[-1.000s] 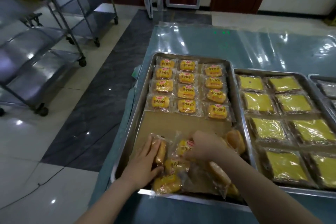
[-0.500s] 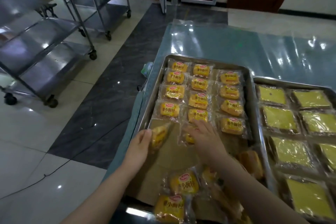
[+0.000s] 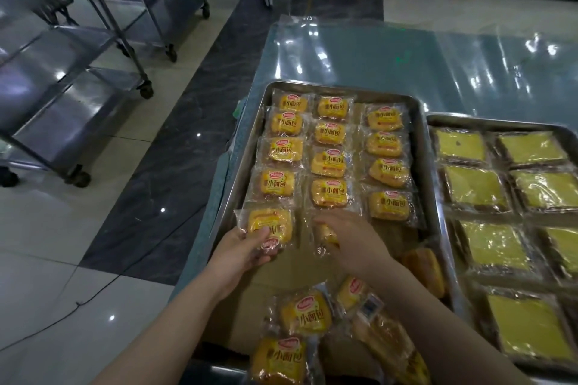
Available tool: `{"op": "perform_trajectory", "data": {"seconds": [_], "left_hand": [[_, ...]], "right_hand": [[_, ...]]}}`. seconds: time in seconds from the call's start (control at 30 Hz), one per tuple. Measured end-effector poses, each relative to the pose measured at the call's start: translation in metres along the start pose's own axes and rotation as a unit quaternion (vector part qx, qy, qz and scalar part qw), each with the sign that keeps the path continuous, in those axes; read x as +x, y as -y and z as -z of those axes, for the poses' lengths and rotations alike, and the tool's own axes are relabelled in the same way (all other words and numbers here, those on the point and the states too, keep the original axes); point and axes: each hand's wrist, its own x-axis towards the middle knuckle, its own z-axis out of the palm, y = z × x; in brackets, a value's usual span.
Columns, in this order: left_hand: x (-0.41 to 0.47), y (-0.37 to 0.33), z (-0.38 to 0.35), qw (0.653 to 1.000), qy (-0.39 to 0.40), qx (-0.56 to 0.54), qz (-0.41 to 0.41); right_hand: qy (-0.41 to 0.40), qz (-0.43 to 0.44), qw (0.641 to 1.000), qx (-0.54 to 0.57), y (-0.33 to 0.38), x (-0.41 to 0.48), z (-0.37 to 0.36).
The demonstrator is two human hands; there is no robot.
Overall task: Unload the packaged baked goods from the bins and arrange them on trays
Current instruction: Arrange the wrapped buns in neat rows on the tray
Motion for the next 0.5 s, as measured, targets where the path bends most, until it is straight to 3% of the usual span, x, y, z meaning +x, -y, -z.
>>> {"op": "perform_trajectory", "data": {"seconds": [0.13,0.23,0.3,0.37,0.43,0.5], "left_hand": [[0.001,-0.004,0.002,0.997,-0.038,0.059,0.016],[-0.005,-0.006,0.000,0.991,-0.050,0.094,0.077],[-0.013,-0.011,0.002,0.974,-0.003,0.171,0.148],[-0.018,-0.016,0.007,0.929,0.074,0.311,0.188],[-0.023,-0.022,0.009,0.890,0.105,0.418,0.150],[-0.023,-0.024,0.007,0.866,0.078,0.494,0.027]], "right_hand": [[-0.037,-0.038,0.998,-0.017,-0.006,-0.016,0.000],[-0.043,-0.051,0.997,-0.025,-0.009,-0.023,-0.001],[-0.045,-0.078,0.996,-0.007,-0.008,-0.026,-0.001],[-0.071,-0.102,0.992,0.021,-0.010,-0.028,0.002],[-0.074,-0.082,0.994,0.010,-0.013,-0.032,0.005],[-0.035,-0.022,0.999,-0.016,-0.016,-0.035,0.005]]}}
